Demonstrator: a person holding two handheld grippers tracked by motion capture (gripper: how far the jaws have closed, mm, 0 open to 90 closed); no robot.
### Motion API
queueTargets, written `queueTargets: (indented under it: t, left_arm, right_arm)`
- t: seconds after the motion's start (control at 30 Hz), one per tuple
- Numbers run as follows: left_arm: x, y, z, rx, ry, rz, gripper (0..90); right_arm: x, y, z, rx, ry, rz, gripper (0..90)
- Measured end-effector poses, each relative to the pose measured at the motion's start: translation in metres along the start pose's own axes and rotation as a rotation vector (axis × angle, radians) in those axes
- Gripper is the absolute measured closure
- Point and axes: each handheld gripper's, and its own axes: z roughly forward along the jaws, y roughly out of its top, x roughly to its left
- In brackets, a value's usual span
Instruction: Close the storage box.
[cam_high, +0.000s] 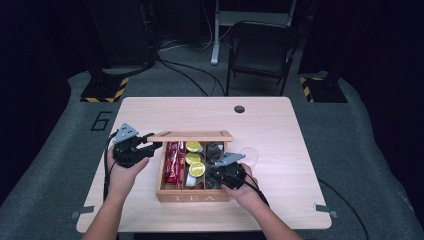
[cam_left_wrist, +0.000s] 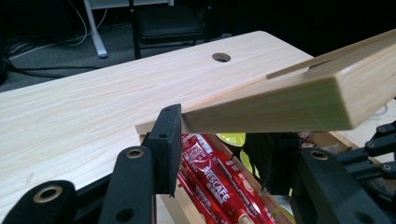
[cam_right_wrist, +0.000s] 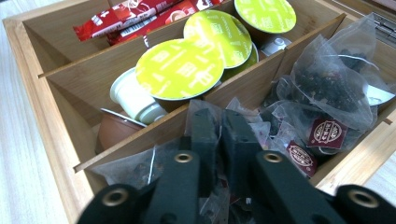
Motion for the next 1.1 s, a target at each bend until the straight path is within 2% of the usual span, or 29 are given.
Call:
queueTargets:
  t: [0.1, 0.2, 0.33, 0.6, 1.1]
  left_arm:
    - [0.000, 0.000, 0.000, 0.000, 0.000, 0.000, 56.6]
    - [0.000, 0.000, 0.000, 0.000, 0.000, 0.000, 56.6]
    - [0.000, 0.000, 0.000, 0.000, -0.001, 0.000, 56.5]
    - [0.000, 0.000, 0.000, 0.000, -0.002, -0.001, 56.6]
    - [0.000, 0.000, 0.000, -0.002, -0.001, -0.001, 56.6]
  right_arm:
    - [0.000, 0.000, -0.001, 0.010, 0.007, -0.017, 88.4]
    - [0.001, 0.001, -0.002, 0.001, 0.008, -0.004, 89.9]
    - [0.001, 0.002, -0.006, -0.025, 0.021, -0.006, 90.0]
    - [0.000, 0.008, -0.020, -0.087, 0.011, 0.006, 90.0]
    - [-0.003, 0.014, -0.041, -0.141, 0.011, 0.015, 90.0]
